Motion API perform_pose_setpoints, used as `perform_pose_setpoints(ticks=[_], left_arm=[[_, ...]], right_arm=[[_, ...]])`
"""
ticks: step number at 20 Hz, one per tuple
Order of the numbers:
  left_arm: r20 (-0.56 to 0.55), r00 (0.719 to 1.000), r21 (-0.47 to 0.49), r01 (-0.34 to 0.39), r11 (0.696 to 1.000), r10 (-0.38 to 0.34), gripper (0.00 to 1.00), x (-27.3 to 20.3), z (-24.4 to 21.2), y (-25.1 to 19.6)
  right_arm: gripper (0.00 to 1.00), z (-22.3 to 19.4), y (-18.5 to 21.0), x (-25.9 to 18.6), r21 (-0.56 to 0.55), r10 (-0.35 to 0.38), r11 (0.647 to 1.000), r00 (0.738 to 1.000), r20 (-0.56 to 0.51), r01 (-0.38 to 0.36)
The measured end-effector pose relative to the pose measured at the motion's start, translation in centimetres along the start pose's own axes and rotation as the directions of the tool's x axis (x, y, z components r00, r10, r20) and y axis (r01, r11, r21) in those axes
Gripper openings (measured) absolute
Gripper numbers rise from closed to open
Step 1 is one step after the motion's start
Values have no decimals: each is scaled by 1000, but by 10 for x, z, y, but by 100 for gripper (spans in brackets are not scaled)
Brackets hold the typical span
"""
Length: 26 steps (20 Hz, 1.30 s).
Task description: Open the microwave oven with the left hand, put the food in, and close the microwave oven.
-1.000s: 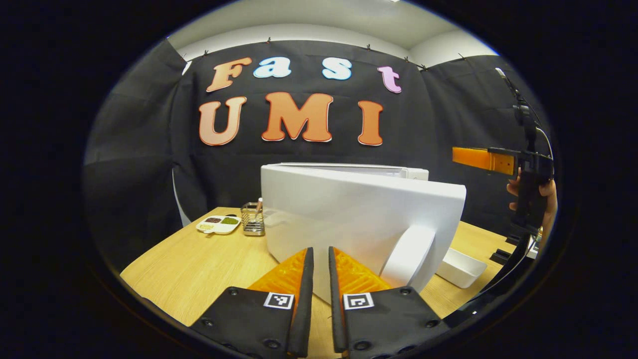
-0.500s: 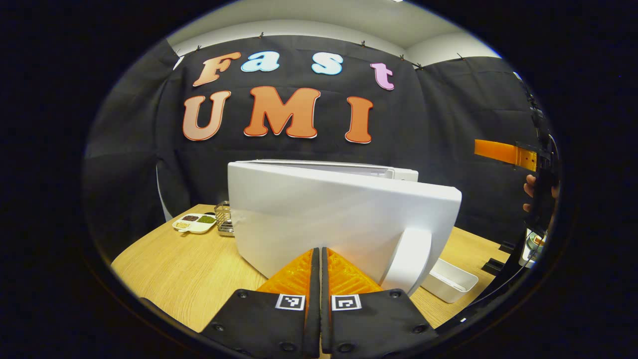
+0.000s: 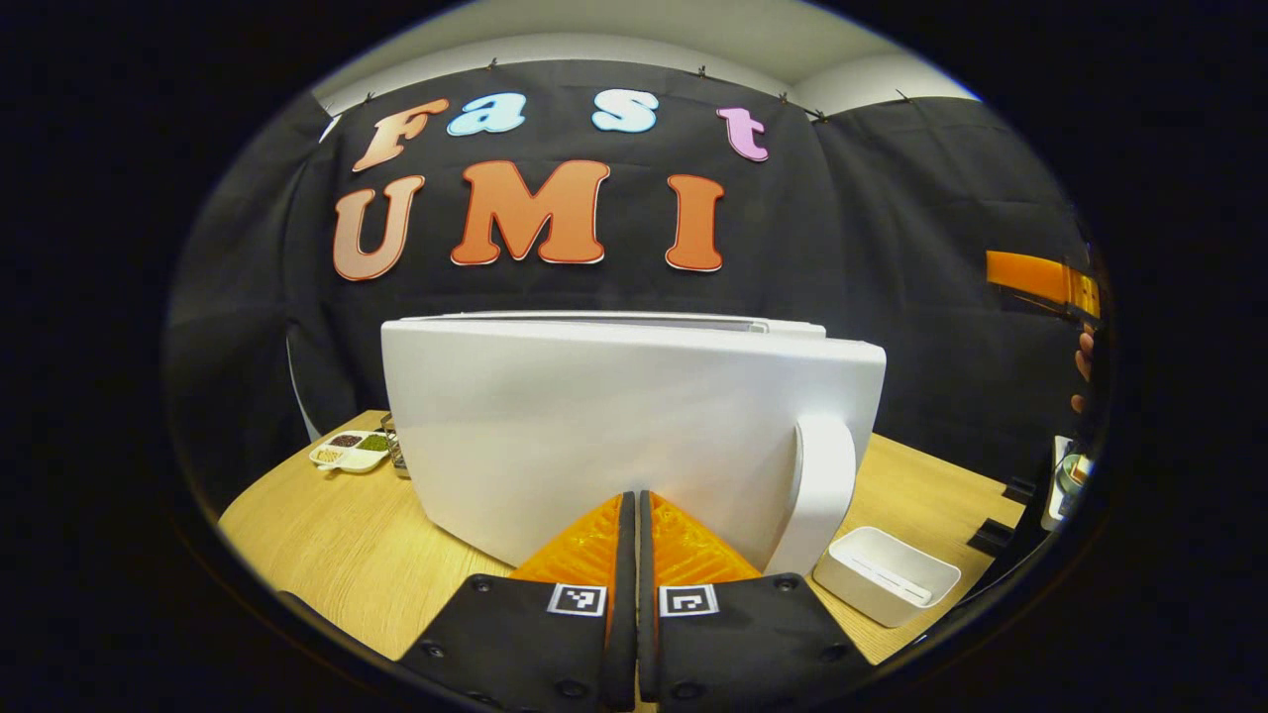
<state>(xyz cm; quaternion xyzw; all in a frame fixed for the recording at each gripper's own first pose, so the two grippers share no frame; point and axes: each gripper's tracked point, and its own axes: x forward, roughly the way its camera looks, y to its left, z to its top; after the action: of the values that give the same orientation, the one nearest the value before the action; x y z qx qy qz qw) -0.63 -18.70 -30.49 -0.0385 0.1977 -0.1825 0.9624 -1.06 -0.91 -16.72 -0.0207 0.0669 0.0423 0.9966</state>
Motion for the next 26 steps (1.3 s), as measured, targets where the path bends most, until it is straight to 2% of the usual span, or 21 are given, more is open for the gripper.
perform_pose_setpoints(ticks=[9,16,18,21,23,24,25,26], left_arm=[[-8,1000,11,28,1000,-28,6,65,1,-32],[-10,1000,5,4,1000,-4,6,108,4,-40],[-2,1000,-4,11,1000,-11,6,110,7,-46],[-21,999,27,-27,999,28,5,116,5,-41],[-14,1000,23,-26,999,26,7,117,7,-44],[-36,999,35,-23,999,25,0,116,3,-44],[-35,999,52,-34,998,36,6,114,5,-42],[-26,998,73,-59,996,61,6,109,11,-34]], right_arm=[[93,4,-13,3,3,-1,1000,1000,15,1],[93,1,-15,2,-15,3,1000,1000,11,-3],[93,1,-13,2,-30,7,1000,1000,12,-7],[93,2,-7,6,-35,10,999,1000,13,-10],[93,0,-1,6,-32,19,999,1000,5,-19],[93,0,0,5,-35,18,999,1000,1,-18],[93,0,2,4,-42,19,999,1000,-1,-19],[93,2,4,3,-51,18,999,1000,1,-17]])
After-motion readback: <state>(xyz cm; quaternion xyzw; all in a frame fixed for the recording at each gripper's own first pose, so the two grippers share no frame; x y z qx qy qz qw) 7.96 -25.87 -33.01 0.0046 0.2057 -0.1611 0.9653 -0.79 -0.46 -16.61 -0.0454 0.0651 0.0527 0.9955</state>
